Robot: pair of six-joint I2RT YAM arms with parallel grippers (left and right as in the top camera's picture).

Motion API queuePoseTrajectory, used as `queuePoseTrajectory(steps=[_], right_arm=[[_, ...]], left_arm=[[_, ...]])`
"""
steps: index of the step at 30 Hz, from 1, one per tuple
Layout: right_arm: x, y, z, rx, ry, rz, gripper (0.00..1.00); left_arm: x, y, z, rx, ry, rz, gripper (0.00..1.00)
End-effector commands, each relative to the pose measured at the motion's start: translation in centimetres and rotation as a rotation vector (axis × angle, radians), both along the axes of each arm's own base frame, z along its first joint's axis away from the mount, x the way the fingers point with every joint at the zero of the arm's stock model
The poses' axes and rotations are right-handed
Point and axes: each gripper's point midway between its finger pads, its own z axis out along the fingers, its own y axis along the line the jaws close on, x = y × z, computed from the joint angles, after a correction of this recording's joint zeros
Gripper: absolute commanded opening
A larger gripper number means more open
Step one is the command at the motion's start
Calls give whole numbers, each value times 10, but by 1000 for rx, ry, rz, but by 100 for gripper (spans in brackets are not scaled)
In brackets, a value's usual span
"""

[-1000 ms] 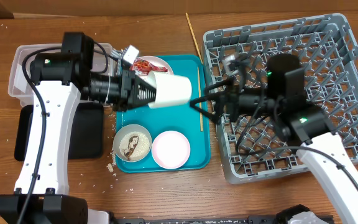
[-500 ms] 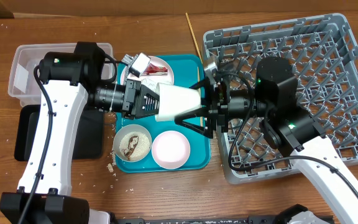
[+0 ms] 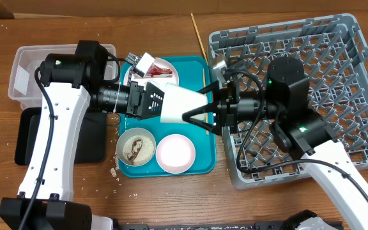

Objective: Sort waste into correct bins and load items into the dishwasher
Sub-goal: 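Carry the cup with the right gripper and set it in the rack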

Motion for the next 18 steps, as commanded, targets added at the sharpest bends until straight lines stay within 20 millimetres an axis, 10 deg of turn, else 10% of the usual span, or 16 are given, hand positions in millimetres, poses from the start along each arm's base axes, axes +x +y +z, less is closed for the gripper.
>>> queuePoseTrajectory(steps=[1,5,9,18], right_arm=[[36,-42,3,-91,-17,-356,63],[50,-106,-24,-284,78,-715,62],[23,-167,-70,-563,283,-965,62],[-41,-188,-156,-961,708,-886,62]], left_arm=[[15,23,-40,274,-6,67,100],[38,56,-76,562,51,224,100],[54,71,-86,663,65,333,100],[79,75,-89,741,5,442,100]])
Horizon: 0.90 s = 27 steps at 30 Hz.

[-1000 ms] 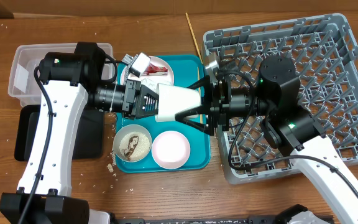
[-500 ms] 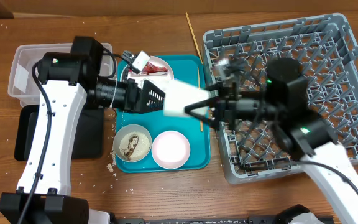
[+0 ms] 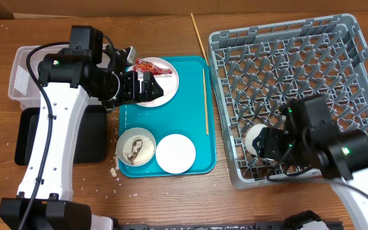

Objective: Sort waste into correct bins and load items into the dishwasher
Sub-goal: 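Carry the cup with the right gripper and set it in the rack, then grasp the rice-filled bowl with the left gripper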

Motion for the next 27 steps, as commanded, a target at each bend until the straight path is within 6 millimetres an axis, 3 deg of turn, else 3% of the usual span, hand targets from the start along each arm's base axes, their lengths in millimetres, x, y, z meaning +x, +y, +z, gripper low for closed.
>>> queuePoseTrajectory(steps=[1,5,8,12,13,15,17,20,22,25,27], right_arm=[[6,0,-9,-55,47,-12,62],[15,6,-27,-115,97,6,65],[32,-2,-43,-208,104,-22,74],[32,1,-57,-215,167,-14,89],[34,4,-55,-200,154,-13,96],[43,7,-44,-175,97,-18,99],[58,14,-21,-129,-14,-25,100],[75,21,9,-73,-147,-34,100],[80,23,21,-49,-202,-38,100],[83,25,25,-33,-223,-36,100],[83,25,25,-34,-221,-36,100]], left_arm=[[5,6,-7,123,4,86,100],[1,0,-14,235,-4,85,100],[-9,-1,-19,366,-7,84,100],[-24,12,-18,488,19,153,100],[-35,20,-14,508,45,204,100],[-42,23,-11,505,65,233,100],[-47,25,-17,517,88,238,100],[-51,26,-44,521,148,285,97],[-54,20,-73,491,196,297,85],[-64,-1,-119,376,272,283,69],[-64,-4,-134,352,277,302,63]])
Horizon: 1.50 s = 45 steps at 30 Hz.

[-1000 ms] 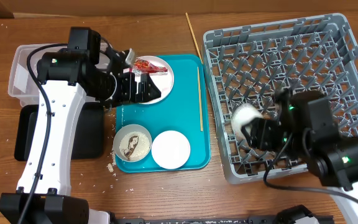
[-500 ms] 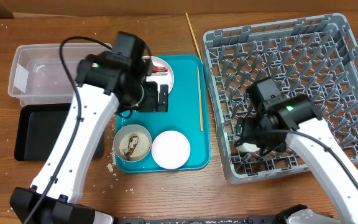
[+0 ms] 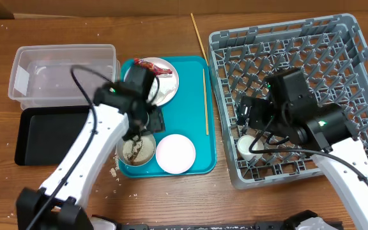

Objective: Sort waste into correct bins and load items into the dishwasher
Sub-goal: 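Grasp the rice-filled bowl with the left gripper, then tip the bowl over the black tray to pour out the rice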

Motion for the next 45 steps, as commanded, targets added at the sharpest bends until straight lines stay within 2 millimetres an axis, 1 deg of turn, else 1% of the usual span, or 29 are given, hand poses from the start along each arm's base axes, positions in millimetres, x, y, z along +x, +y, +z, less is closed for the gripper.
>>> queuePoseTrajectory(steps=[1,5,10,12,14,15,16,17,18,21,22,23,25,26,28,30,31,32,33,34,37,38,40,42,45], right_arm=[[3,2,6,7,-20,2,100],[2,2,6,7,-18,2,100],[2,2,6,5,-14,2,100],[1,2,5,5,-13,2,100],[1,1,5,4,-9,2,100],[0,1,5,3,-7,2,100],[0,1,4,2,-6,2,100],[0,1,4,2,-5,2,100],[-1,1,4,1,-4,2,100],[-1,1,4,1,-4,2,100],[0,1,4,1,-5,2,100],[0,1,4,1,-5,2,100],[0,1,4,1,-6,2,100],[0,1,4,1,-5,2,100],[0,1,4,1,-5,2,100],[-1,1,4,1,-4,2,100],[0,1,4,1,-5,2,100],[-1,1,4,1,-4,2,100],[-1,1,4,1,-4,2,100],[0,1,4,1,-5,2,100],[0,1,4,1,-5,2,100],[0,1,4,1,-5,2,100],[0,1,4,1,-5,2,100],[0,1,4,1,-5,2,100],[0,1,4,2,-5,2,100]], left_arm=[[-14,-11,-32,-87,63,78,57],[-17,-9,-51,-83,64,101,44],[-20,-1,-79,-41,74,141,43],[-16,-2,-88,-42,67,140,43],[-5,-6,-97,-51,44,139,38],[-1,-7,-98,-56,33,138,34],[3,-8,-98,-61,21,139,24],[4,-9,-97,-67,15,139,11],[7,-10,-94,-74,11,139,4],[13,-14,-81,-90,4,136,4],[15,-14,-73,-89,1,125,4],[16,-15,-69,-89,-1,115,4],[19,-12,-50,-74,-12,89,4],[22,-8,-37,-58,-20,95,4],[30,4,-1,-48,-59,120,4],[37,13,23,-69,-99,129,4],[42,17,36,-103,-125,116,4],[47,24,53,-183,-159,91,4],[50,27,61,-245,-172,73,4],[53,38,71,-375,-194,42,4],[59,68,77,-539,-248,33,4],[62,84,78,-596,-275,46,4],[65,108,80,-729,-334,43,4],[65,125,74,-864,-360,63,4],[64,137,61,-1019,-368,92,4]])
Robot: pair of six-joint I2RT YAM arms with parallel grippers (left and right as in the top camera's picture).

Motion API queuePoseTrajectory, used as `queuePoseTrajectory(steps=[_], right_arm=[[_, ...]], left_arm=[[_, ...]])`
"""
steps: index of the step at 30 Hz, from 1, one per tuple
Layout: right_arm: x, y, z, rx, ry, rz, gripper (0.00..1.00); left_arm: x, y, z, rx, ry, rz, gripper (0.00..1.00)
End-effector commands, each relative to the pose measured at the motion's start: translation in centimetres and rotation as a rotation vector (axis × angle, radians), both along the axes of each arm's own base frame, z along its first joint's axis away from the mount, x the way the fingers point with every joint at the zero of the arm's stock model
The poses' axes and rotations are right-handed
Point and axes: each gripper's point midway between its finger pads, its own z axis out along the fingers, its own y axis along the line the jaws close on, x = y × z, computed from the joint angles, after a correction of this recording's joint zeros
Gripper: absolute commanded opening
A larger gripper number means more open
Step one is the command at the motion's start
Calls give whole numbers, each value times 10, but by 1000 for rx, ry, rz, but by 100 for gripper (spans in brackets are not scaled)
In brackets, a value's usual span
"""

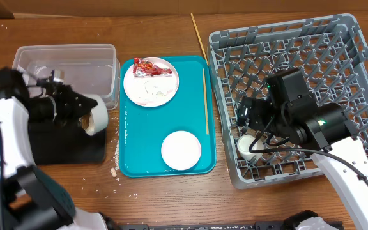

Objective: Sort waste into correct bins and load items into the dishwasher
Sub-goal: 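Tip the bowl over the black tray to pour out the rice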

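My left gripper (82,113) is shut on the rim of a white bowl (96,115), which it holds tipped on its side over the black bin (62,144). A white plate (151,83) with a red wrapper (149,66) lies at the back of the teal tray (133,163). Near the tray's front sits a small white dish (181,150). A chopstick (204,102) lies along the tray's right side. My right gripper (246,118) hangs open over the grey dish rack (299,38), just above a white cup (249,147) in the rack's front left corner.
A clear plastic bin (66,67) stands behind the black bin. A second chopstick (199,35) lies on the wooden table between tray and rack. Crumbs lie by the tray's front left corner (115,171).
The food-soiled bowl has left the tray's front left. My left gripper now holds it tipped over the black bin, well to the left. The right arm has not moved.
Both grippers met over the tray with a white cup between them. Then my right gripper had the cup low in the rack's front left while the left was over the plate. Later the cup lay free in the rack and my left gripper was at the bowl, now over the black bin.
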Motion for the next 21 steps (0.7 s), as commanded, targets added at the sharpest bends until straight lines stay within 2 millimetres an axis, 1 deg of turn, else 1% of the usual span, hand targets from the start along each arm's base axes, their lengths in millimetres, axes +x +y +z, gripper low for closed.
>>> queuePoseTrajectory(steps=[1,3,5,11,14,16,21], right_arm=[[2,2,7,9,-21,1,100],[2,4,7,18,-18,3,100],[2,4,7,18,-17,3,100],[1,3,6,16,-13,3,100],[1,3,6,16,-13,4,100],[1,3,6,15,-12,4,100],[-1,2,5,9,-5,2,100]], left_arm=[[8,0,4,-313,-205,-50,4],[4,9,-5,-438,-181,7,4],[1,19,-11,-498,-162,53,4],[-8,48,-18,-539,-147,150,4],[-9,51,-18,-534,-157,158,4],[-10,50,-19,-534,-136,154,4],[-9,47,-18,-529,-147,140,4]])
